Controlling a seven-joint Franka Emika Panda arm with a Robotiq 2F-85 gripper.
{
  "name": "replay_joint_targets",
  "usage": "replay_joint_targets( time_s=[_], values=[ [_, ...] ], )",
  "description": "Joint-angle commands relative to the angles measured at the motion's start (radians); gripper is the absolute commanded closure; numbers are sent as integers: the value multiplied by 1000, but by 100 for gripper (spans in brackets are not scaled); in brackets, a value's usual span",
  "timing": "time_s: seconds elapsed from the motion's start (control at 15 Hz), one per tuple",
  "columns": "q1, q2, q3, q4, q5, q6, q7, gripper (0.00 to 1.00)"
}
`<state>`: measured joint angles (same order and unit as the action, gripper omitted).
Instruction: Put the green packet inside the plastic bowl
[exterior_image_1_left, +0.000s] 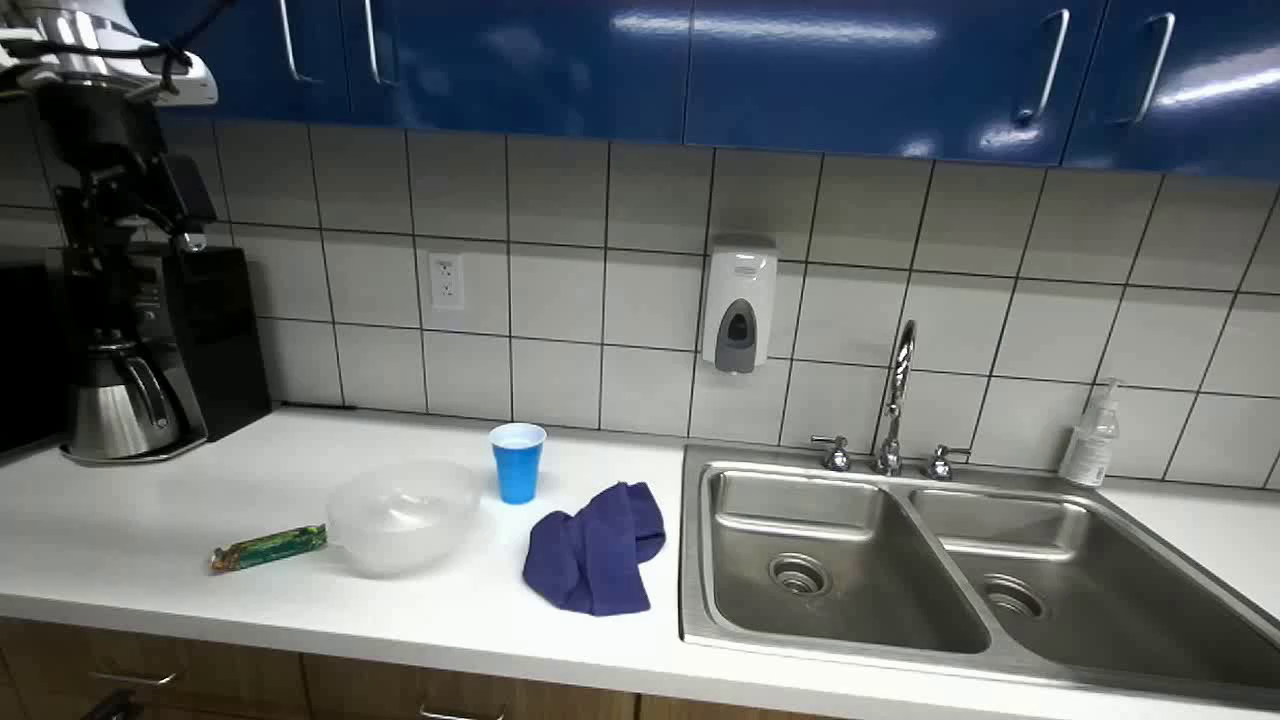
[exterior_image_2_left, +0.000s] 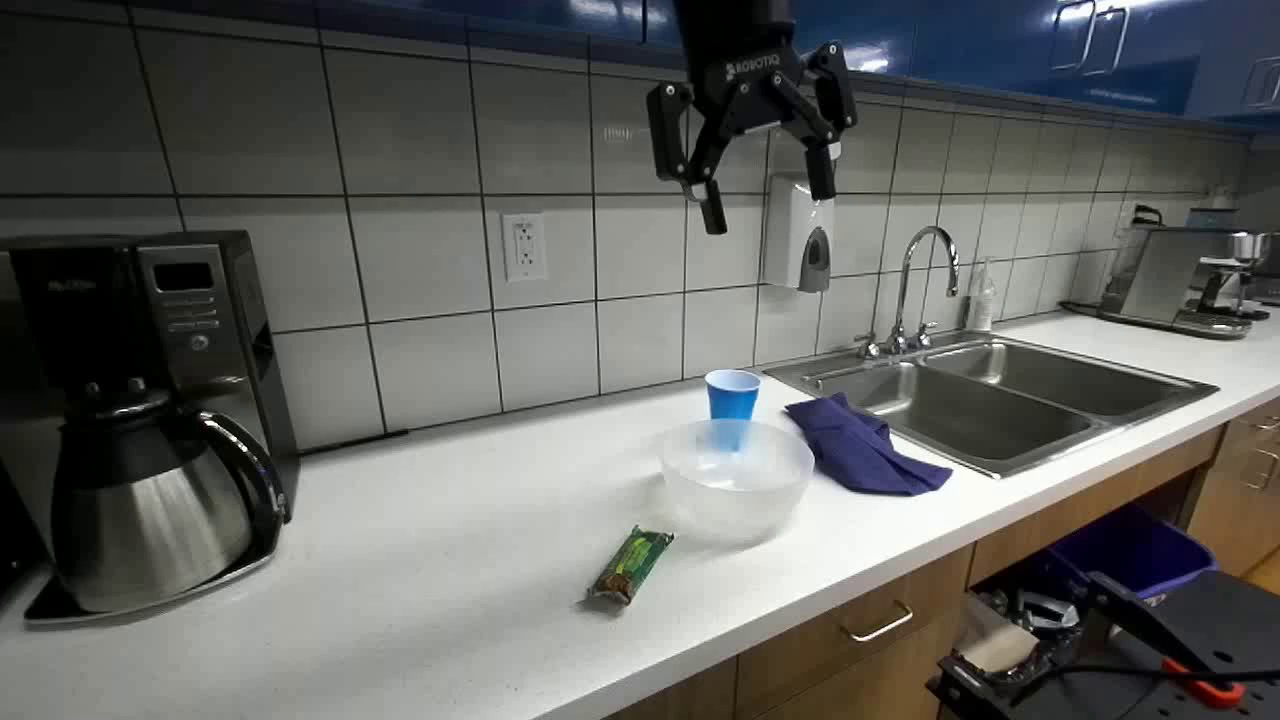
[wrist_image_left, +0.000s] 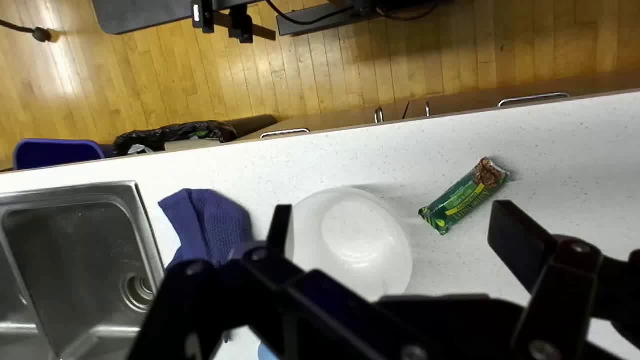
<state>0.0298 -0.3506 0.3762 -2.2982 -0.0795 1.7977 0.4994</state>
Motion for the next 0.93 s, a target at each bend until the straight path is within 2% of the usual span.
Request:
replay_joint_targets(
  time_s=[0.0, 0.87],
  values=[
    [38, 6, -34, 2, -12, -2, 11, 0],
    [39, 14, -33, 1, -10, 6, 27, 0]
  ],
)
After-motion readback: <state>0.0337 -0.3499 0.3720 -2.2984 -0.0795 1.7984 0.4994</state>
